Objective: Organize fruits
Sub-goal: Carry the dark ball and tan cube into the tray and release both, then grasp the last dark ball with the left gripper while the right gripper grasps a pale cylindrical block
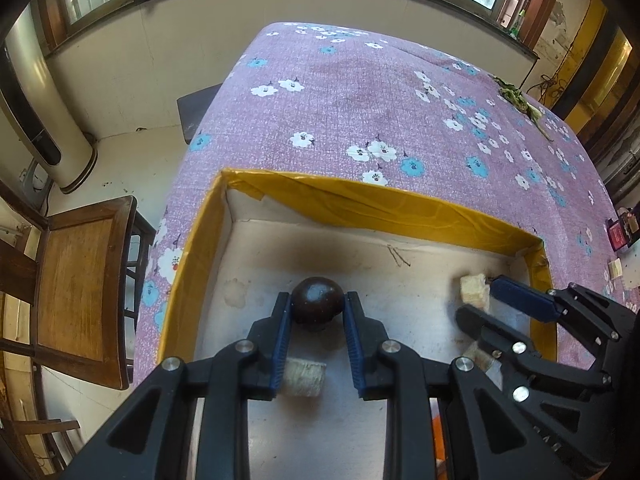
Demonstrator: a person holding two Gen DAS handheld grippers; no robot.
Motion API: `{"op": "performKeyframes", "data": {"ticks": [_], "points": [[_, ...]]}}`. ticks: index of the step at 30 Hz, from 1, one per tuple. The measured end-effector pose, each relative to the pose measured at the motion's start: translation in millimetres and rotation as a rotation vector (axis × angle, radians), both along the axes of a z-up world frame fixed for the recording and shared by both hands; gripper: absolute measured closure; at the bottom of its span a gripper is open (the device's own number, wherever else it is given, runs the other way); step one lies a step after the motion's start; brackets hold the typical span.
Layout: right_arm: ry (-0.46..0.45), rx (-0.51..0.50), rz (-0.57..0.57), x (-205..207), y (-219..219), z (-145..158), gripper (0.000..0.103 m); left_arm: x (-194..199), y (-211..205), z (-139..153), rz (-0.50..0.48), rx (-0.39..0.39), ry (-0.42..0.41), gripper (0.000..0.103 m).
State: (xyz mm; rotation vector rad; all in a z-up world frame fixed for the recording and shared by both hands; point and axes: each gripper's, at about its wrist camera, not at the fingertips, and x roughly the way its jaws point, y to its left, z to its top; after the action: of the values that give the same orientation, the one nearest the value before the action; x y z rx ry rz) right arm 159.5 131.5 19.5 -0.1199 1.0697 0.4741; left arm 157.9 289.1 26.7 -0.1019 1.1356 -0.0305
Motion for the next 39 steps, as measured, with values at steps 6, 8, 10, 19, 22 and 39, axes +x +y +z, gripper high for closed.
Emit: {"op": "performKeyframes", "data": {"ticks": [6,8,10,19,22,39], "points": [[-0.006,0.023,-0.016,-13.8,-10.3,12.7,0.065,-14.0,3.5,6.0,0.015,-0.002,-0.021,0.059],[-0.007,0.029,-0.019,-20.7,-12.8,16.3,0.065,-20.5,2.5,9.6,0.018,0.008,-0.037,0.051],[-0.008,0.042,-0.026,-30.9,-17.3,20.2,0.065,-28.5,0.3,13.6,0.013,0.019,-0.053,0.048],[-0.01,0.115,-0.034,-88.1,-43.7,38.0,0.061,-70.0,-14.5,30.8,-0.006,0.055,-0.116,0.038],[-0.004,0.124,-0.042,-108.8,-59.0,37.6,0.057,-86.0,-22.9,37.8,-0.007,0.072,-0.144,0.036],[-0.007,0.174,-0.245,-172.3,-220.6,29.7,0.053,-127.6,-142.6,43.0,-0.086,0.059,-0.14,0.025]]}}
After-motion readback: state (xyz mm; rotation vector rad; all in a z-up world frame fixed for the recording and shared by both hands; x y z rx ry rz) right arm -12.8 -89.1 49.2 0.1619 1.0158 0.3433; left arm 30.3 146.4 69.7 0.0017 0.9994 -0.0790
